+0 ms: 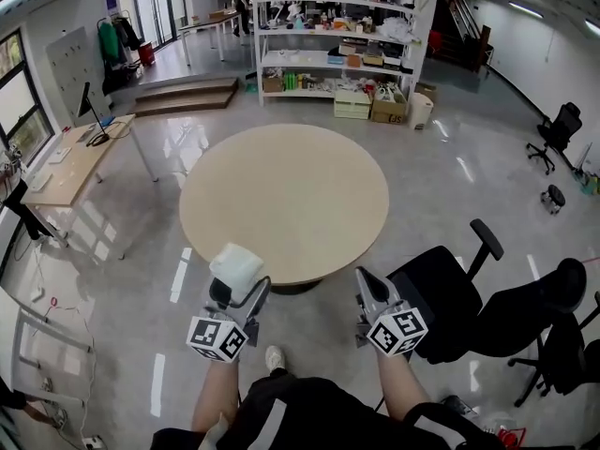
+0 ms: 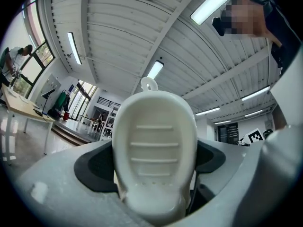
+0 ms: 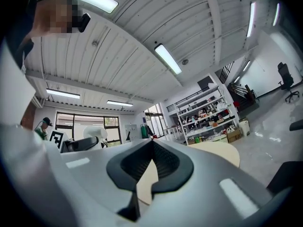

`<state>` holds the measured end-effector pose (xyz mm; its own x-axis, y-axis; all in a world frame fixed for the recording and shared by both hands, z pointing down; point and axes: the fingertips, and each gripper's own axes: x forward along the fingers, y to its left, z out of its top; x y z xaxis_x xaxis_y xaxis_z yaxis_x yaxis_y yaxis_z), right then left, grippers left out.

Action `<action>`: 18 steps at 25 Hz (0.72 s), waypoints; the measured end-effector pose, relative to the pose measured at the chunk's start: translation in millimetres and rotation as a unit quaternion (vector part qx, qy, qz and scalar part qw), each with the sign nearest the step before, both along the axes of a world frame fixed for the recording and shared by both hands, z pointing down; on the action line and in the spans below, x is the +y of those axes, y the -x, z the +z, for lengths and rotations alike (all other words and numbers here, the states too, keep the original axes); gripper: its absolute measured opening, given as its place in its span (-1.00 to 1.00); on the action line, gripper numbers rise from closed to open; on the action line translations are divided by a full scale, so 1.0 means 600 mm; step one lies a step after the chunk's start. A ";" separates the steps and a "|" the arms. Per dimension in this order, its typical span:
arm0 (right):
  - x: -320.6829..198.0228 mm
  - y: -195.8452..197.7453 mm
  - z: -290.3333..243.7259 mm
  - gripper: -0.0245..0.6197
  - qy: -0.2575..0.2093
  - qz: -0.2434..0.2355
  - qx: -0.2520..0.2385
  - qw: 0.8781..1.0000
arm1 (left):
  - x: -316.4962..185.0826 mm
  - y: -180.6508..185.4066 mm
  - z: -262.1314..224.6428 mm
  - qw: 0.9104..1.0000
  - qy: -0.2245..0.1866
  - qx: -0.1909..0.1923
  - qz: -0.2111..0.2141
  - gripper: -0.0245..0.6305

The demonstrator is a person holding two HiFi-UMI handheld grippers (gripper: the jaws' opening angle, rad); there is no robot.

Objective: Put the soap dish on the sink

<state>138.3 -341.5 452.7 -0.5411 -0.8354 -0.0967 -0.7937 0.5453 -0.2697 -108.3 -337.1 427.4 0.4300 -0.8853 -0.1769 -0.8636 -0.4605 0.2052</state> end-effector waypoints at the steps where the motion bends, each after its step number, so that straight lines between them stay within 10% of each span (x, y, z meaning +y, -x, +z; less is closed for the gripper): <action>1: -0.013 0.002 0.006 -0.90 0.004 0.004 0.001 1.000 | -0.017 0.004 0.005 1.000 0.003 0.000 0.001 0.50; 18: -0.217 0.122 0.072 -0.90 0.053 -0.004 0.010 0.999 | -0.235 0.080 0.074 0.999 0.050 -0.008 0.019 0.50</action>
<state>65.3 -471.8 496.1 -0.5491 -0.8358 0.0028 -0.7951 0.5213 -0.3101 -156.4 -478.3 471.6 0.4649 -0.8817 -0.0810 -0.8499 -0.4700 0.2382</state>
